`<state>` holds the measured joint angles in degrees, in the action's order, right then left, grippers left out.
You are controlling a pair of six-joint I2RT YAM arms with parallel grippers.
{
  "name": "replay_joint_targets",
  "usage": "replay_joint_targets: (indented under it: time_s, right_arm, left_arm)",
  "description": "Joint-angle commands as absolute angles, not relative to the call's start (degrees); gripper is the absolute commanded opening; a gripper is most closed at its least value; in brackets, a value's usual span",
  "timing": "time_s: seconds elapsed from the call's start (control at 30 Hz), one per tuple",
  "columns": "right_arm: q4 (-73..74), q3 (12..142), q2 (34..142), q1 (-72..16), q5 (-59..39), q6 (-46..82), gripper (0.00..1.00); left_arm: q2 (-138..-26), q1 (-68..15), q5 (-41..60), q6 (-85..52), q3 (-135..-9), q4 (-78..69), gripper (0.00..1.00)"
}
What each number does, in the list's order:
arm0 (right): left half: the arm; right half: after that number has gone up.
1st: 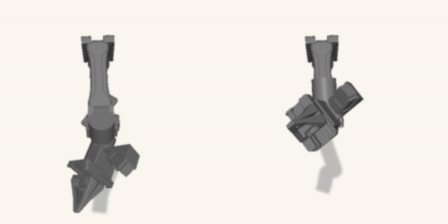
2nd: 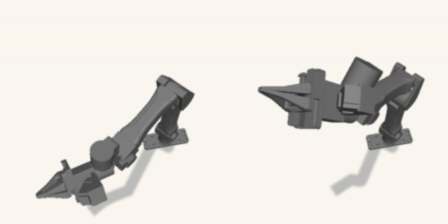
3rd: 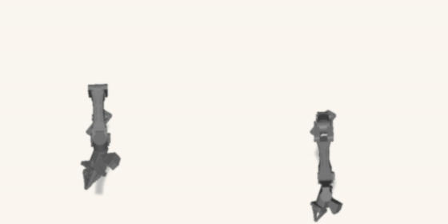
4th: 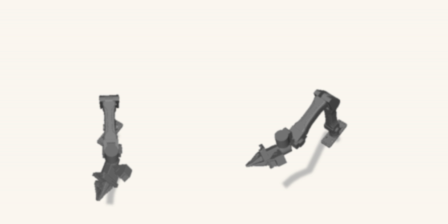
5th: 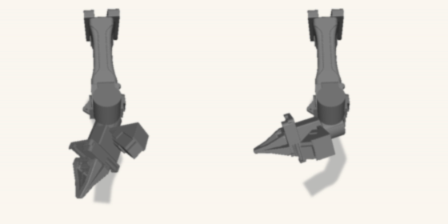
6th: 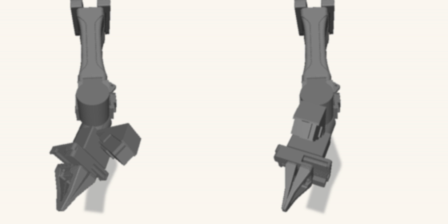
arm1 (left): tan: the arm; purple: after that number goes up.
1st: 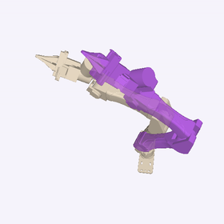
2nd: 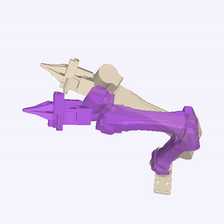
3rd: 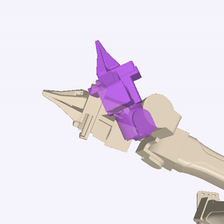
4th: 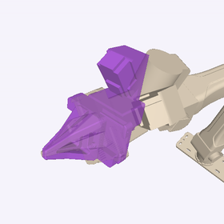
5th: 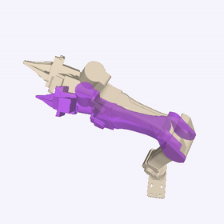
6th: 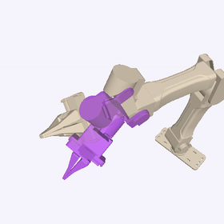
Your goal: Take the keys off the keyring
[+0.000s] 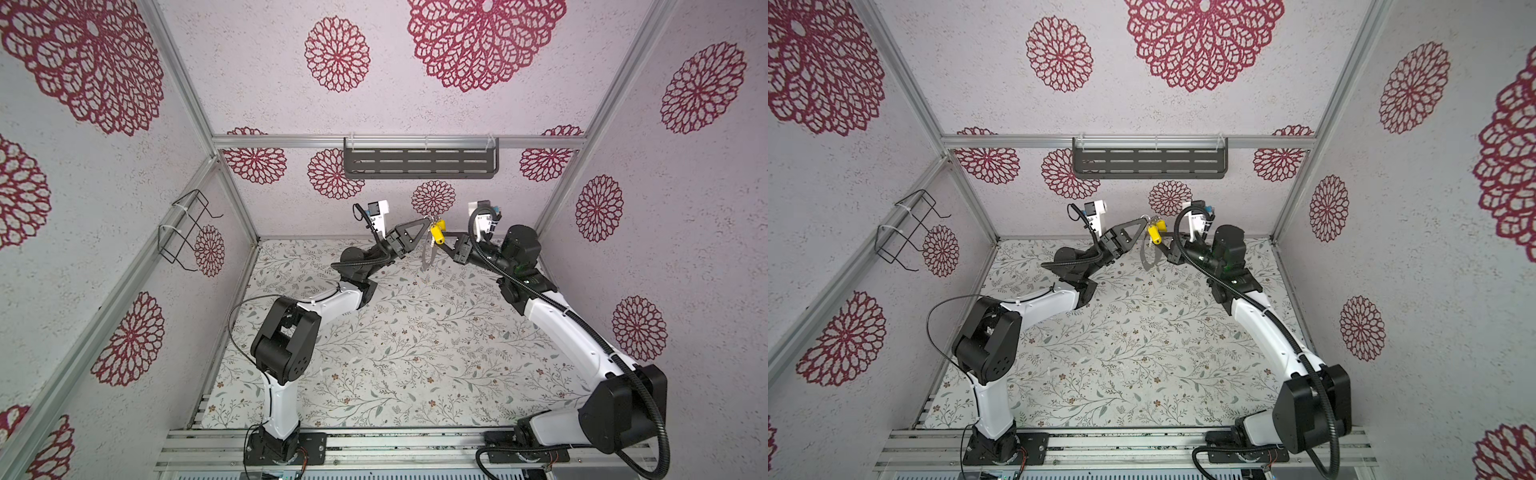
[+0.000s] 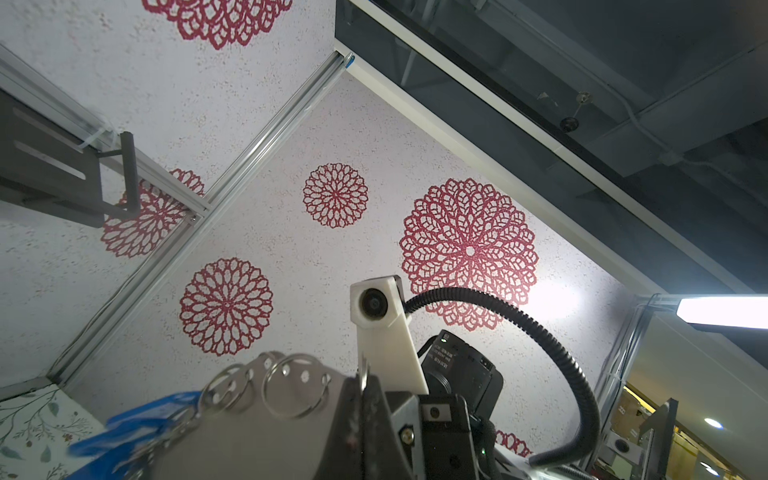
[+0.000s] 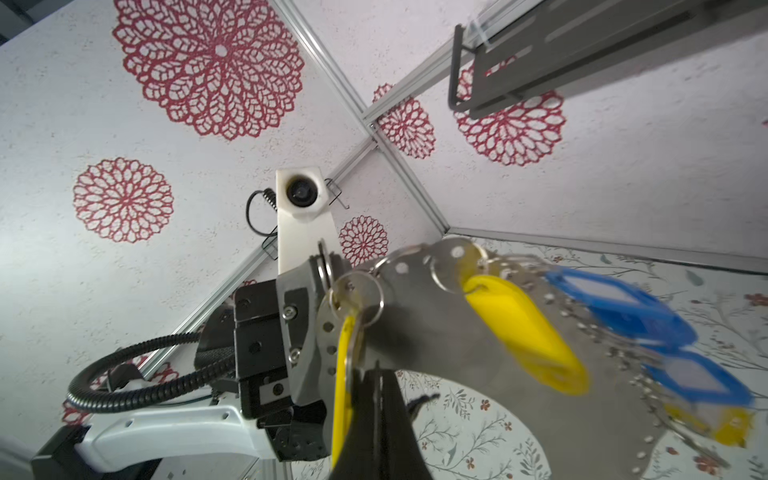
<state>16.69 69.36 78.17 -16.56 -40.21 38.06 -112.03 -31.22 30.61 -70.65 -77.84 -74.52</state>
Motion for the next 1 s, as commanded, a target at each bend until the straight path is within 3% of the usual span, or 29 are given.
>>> replay_joint_targets:
  time_s: [0.0, 0.2, 0.5, 0.63, 0.8, 0.97]
  right_arm:
    - [12.73, 72.44, 74.29, -12.72, -37.39, 33.26, 0.03]
    - [10.05, 74.91, 74.09, -11.60, -37.41, 30.95, 0.08]
    - [24.66, 77.81, 79.93, -13.62, -46.39, 40.12, 0.24]
    - [22.14, 80.78, 82.35, -15.49, -46.48, 38.07, 0.24]
    - [20.14, 82.30, 84.11, -17.09, -46.63, 36.83, 0.15]
    - [19.46, 80.94, 83.77, -17.48, -46.54, 36.28, 0.17]
  left_arm:
    - [-111.18, -31.39, 31.01, -69.17, -77.95, -75.00, 0.00]
    - [-111.47, -31.48, 31.59, -69.27, -77.92, -75.06, 0.00]
    - [-111.88, -31.92, 32.70, -69.44, -78.17, -74.20, 0.00]
    - [-111.88, -32.15, 32.89, -69.27, -78.13, -73.65, 0.00]
    - [-111.70, -32.17, 32.83, -69.09, -78.13, -73.65, 0.00]
    - [-111.34, -32.06, 32.68, -68.82, -78.13, -73.65, 0.00]
